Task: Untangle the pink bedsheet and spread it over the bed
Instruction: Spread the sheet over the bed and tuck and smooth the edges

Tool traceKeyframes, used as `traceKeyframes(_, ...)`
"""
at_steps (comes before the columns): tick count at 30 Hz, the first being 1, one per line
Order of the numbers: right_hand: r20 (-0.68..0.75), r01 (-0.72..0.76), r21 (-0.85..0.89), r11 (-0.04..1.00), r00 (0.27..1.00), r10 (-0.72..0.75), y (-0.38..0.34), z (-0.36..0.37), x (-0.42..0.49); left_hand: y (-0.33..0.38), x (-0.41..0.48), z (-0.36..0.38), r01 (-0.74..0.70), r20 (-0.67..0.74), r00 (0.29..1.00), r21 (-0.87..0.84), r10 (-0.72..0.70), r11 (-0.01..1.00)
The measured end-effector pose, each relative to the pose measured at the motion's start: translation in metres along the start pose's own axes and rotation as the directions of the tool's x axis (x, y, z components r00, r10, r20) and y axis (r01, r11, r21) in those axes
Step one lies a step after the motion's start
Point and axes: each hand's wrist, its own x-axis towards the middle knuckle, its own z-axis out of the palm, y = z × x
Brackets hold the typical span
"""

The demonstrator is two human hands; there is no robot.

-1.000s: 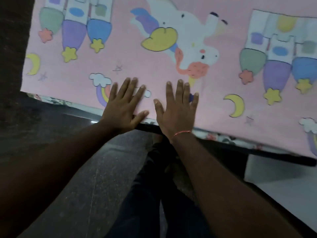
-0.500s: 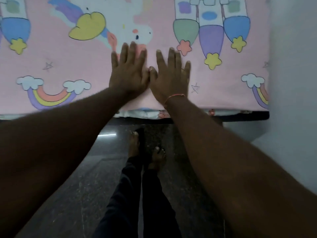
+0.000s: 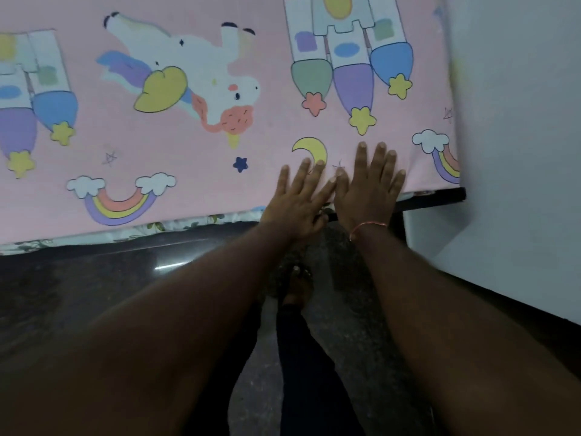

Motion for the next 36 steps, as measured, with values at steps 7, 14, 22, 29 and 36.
traceKeyframes(7,0.201,-0.197,-0.009,0.980,0.960,0.195,-0.056,-0.025,-0.031,-0.029,-0.049,-0.049,-0.129,0.298,0.938,-0.178,0.179,0.975)
traceKeyframes(14,0.699,-0.179,-0.079,0.981,0.691,0.183,-0.185,-0.059,-0.080,-0.143,-0.173,-0.088,0.207,0.421,0.906,-0.360,-0.040,0.910)
traceKeyframes(22,0.629,-0.094,-0.018,0.995,0.773,0.084,-0.402,-0.096,-0.160,-0.331,-0.314,-0.146,0.115,0.228,0.970,-0.129,-0.084,0.985)
traceKeyframes(29,0.504,-0.210,0.024,0.977,0.847,0.170,-0.481,-0.129,-0.147,-0.387,-0.301,-0.190,-0.047,0.204,0.978,-0.021,0.051,0.999)
traceKeyframes(36,0.481,-0.321,0.100,0.942,0.844,0.237,-0.538,-0.119,-0.117,-0.452,-0.286,-0.203,-0.110,0.280,0.954,-0.005,0.107,0.994)
